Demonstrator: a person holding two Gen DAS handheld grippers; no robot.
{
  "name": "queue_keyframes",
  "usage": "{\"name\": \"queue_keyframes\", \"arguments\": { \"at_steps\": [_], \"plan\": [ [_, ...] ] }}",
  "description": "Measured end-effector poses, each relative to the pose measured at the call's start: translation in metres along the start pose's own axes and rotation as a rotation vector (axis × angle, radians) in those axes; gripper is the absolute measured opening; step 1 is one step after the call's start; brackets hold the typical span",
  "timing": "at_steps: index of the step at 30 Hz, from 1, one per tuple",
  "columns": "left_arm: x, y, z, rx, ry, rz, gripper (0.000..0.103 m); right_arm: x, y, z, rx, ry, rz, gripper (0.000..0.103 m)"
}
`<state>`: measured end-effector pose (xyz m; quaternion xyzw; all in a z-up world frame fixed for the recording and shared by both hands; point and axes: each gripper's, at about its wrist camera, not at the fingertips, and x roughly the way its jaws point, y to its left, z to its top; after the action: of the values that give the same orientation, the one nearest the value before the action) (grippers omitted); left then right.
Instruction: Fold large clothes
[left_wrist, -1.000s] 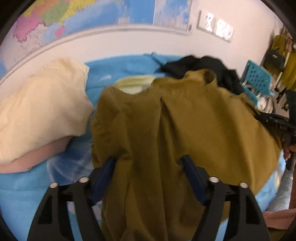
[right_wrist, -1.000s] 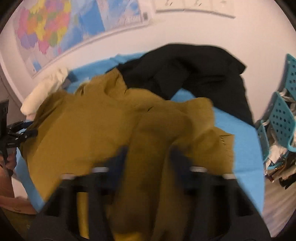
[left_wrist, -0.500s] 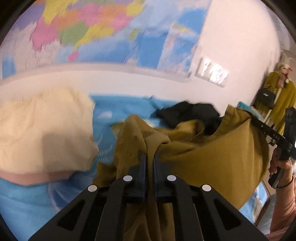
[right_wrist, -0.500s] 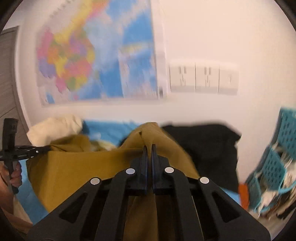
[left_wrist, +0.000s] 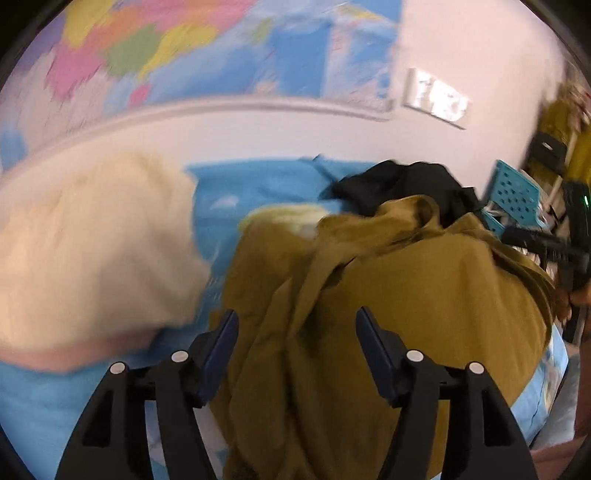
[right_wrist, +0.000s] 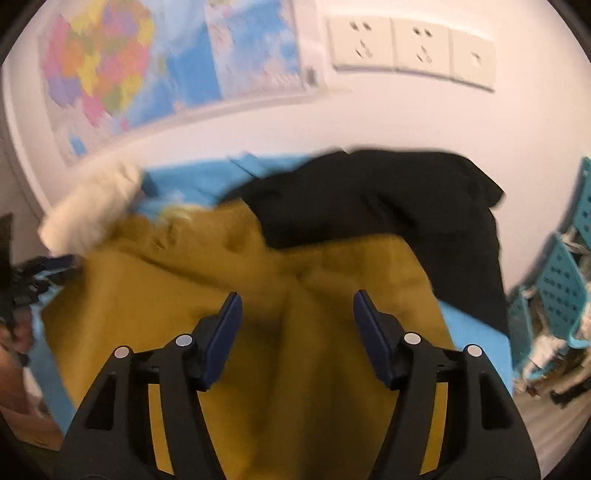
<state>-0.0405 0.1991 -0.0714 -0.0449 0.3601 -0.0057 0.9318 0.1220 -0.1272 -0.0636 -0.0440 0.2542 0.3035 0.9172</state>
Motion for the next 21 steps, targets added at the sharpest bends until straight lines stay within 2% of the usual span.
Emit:
{"name": "queue_keyframes", "arguments": {
  "at_steps": [4, 7, 9, 10, 11, 13, 14, 15, 16, 19, 21],
  "plan": [
    [0.015, -0.023, 0.020, 0.091, 0.020, 0.034, 0.066, 0.038, 0.027, 0.018, -0.063, 0.069, 0.051, 0.064],
    [0.042, -0.030, 0.028, 0.107, 0.100, 0.004, 0.066, 0.077, 0.042, 0.025, -0.097, 0.174, 0.113, 0.070],
    [0.060, -0.030, 0.027, 0.101, 0.184, -0.024, 0.059, 0.095, 0.052, 0.022, -0.141, 0.241, 0.111, 0.072],
    [0.065, -0.030, 0.026, 0.095, 0.210, -0.032, 0.050, 0.101, 0.054, 0.019, -0.154, 0.261, 0.110, 0.072],
    [0.066, -0.029, 0.024, 0.095, 0.220, -0.036, 0.046, 0.104, 0.055, 0.016, -0.168, 0.265, 0.103, 0.070],
    [0.066, -0.026, 0.020, 0.097, 0.208, -0.032, 0.041, 0.099, 0.056, 0.015, -0.193, 0.250, 0.132, 0.054],
    [0.066, -0.025, 0.019, 0.091, 0.205, -0.032, 0.035, 0.096, 0.056, 0.014, -0.203, 0.241, 0.120, 0.030],
    [0.065, -0.024, 0.019, 0.083, 0.201, -0.030, 0.033, 0.092, 0.059, 0.014, -0.218, 0.227, 0.111, 0.021],
    [0.064, -0.024, 0.020, 0.077, 0.196, -0.032, 0.028, 0.086, 0.062, 0.015, -0.235, 0.207, 0.106, 0.005],
    [0.056, -0.023, 0.022, 0.053, 0.164, -0.046, 0.012, 0.054, 0.069, 0.025, -0.248, 0.078, 0.074, 0.005],
    [0.042, -0.022, 0.028, 0.021, 0.093, -0.055, 0.007, 0.028, 0.071, 0.037, -0.240, -0.045, 0.056, 0.005]
  ]
}}
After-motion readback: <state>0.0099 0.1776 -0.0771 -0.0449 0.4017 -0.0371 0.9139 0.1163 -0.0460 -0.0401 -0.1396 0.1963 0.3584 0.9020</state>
